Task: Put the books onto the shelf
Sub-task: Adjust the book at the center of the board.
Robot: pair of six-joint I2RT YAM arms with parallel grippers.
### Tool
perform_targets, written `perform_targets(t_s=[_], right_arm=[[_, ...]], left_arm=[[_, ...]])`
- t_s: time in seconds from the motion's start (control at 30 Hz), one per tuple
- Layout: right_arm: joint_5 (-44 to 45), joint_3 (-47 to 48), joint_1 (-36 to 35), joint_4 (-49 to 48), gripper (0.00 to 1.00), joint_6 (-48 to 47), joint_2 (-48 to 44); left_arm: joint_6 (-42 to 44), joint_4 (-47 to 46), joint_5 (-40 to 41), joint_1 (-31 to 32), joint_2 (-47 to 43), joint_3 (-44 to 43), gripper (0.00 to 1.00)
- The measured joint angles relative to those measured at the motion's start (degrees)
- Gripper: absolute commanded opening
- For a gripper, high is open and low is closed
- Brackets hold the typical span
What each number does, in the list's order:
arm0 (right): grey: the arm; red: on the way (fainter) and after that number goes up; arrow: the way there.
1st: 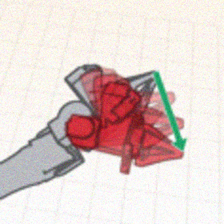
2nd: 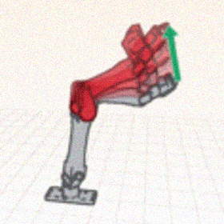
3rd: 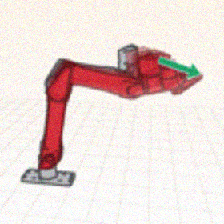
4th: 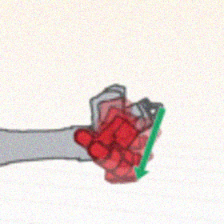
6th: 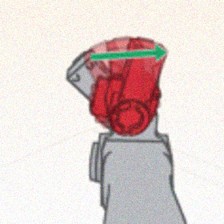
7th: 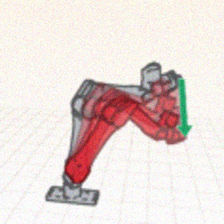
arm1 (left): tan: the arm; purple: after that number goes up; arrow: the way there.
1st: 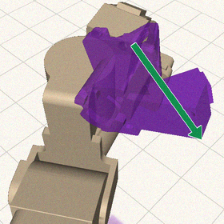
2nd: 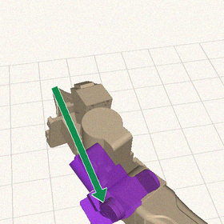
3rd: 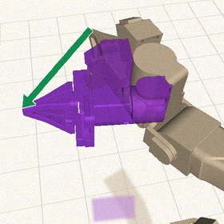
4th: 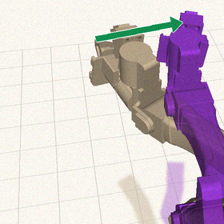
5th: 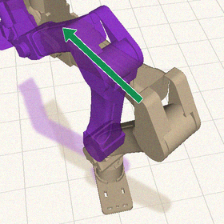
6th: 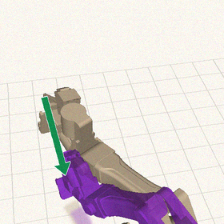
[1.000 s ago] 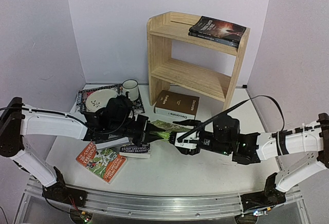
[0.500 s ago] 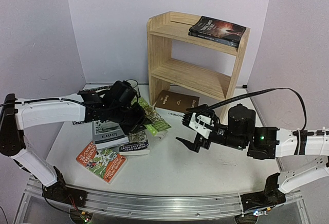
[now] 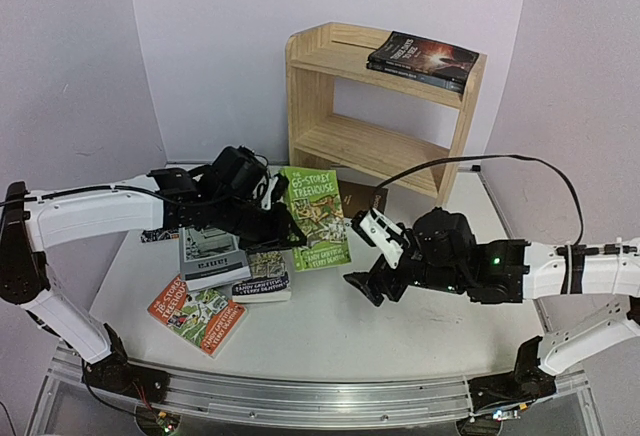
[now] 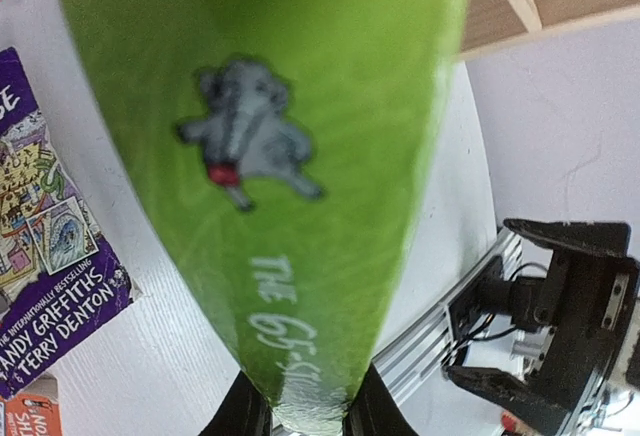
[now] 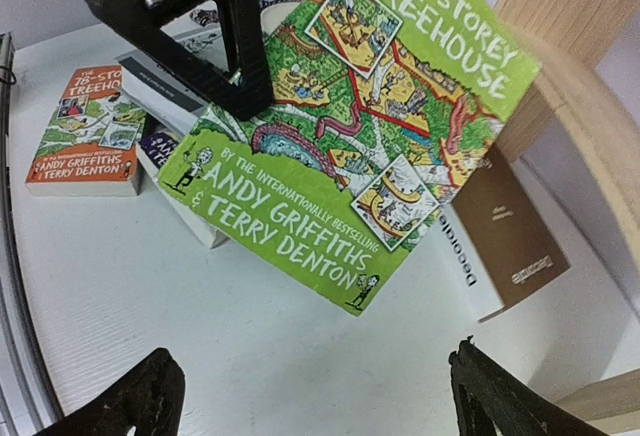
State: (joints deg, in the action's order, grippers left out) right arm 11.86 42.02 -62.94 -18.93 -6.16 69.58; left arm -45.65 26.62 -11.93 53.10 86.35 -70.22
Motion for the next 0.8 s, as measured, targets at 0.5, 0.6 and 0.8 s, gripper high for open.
perform_targets(t_s=[0.5, 0.6, 0.8], right_arm=[[-3.1, 1.5, 0.0, 6.4, 0.8, 25.4, 8.2], [-3.5, 3.0, 0.2, 7.8, 0.78, 31.5, 13.4], [-7.1, 2.9, 1.4, 7.0, 0.68, 43.7, 19.6]], left_arm=[[7.3, -10.4, -13.7, 0.1, -0.2, 16.3, 0.0], [7.0, -12.5, -14.5, 0.1, 0.1, 17.4, 0.0], [5.6, -15.2, -15.2, -0.2, 1.7, 19.0, 0.0]])
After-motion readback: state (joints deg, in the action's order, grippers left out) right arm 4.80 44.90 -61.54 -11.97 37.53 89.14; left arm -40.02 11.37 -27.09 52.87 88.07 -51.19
